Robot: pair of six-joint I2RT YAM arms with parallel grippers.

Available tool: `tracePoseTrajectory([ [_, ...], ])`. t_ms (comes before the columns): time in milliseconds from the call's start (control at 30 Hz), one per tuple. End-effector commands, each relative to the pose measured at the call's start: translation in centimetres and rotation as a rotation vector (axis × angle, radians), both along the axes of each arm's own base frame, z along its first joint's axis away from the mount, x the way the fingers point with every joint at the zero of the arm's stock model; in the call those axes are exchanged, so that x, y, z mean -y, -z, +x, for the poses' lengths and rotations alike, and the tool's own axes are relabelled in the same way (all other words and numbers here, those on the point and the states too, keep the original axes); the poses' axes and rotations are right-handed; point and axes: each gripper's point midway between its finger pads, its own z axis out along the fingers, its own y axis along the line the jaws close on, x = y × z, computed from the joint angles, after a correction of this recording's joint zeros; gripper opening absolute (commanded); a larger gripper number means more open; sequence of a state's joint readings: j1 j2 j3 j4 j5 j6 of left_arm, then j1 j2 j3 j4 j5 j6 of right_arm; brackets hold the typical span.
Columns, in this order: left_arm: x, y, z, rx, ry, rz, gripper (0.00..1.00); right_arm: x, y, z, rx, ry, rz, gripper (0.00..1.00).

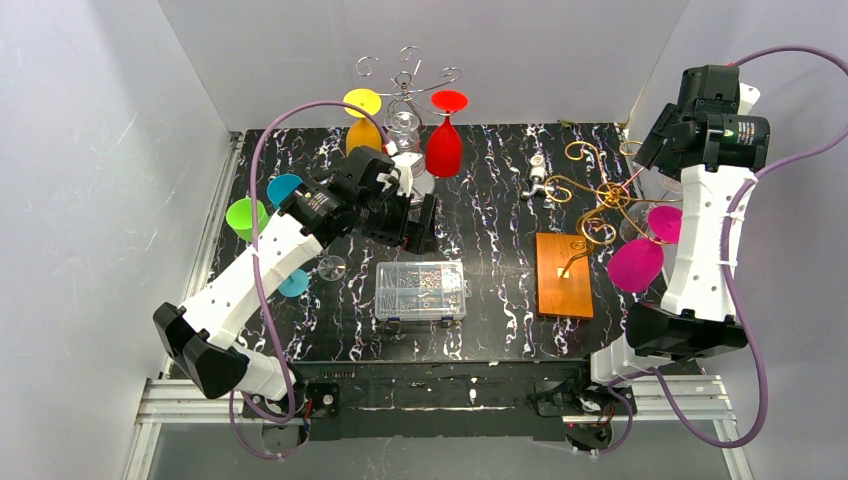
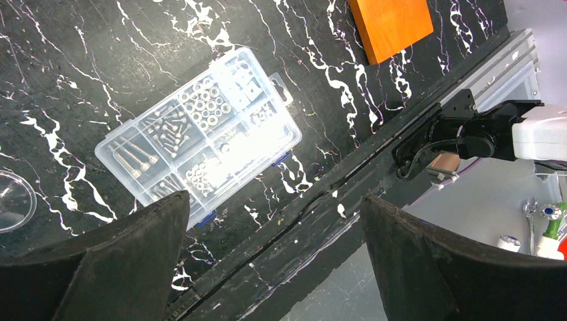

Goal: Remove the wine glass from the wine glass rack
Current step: Pick up the wine glass from the wine rack.

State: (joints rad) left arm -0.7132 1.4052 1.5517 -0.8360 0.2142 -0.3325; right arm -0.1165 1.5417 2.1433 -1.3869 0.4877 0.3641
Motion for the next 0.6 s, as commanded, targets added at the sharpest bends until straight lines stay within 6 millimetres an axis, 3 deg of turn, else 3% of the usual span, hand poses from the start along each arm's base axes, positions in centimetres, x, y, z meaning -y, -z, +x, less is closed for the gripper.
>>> tracePoseTrajectory([
  [0,0.02,-1.10,-0.08,0.033,0.014,-0.016,0.98,-0.05,-0.79,-0.33,0.039,0.004,0.005,0.94],
  [167,-0.07,-1.09,0.06,0.038,0.010,-0.013,0.98,-0.01,-0.99,-0.30,0.045,0.003,0.001,0.88],
  [567,-0.02,-1.03,0.05,0.035,0.010,-0.012,0.98,0.06,-0.32,-0.11,0.028,0.004,0.000,0.86],
])
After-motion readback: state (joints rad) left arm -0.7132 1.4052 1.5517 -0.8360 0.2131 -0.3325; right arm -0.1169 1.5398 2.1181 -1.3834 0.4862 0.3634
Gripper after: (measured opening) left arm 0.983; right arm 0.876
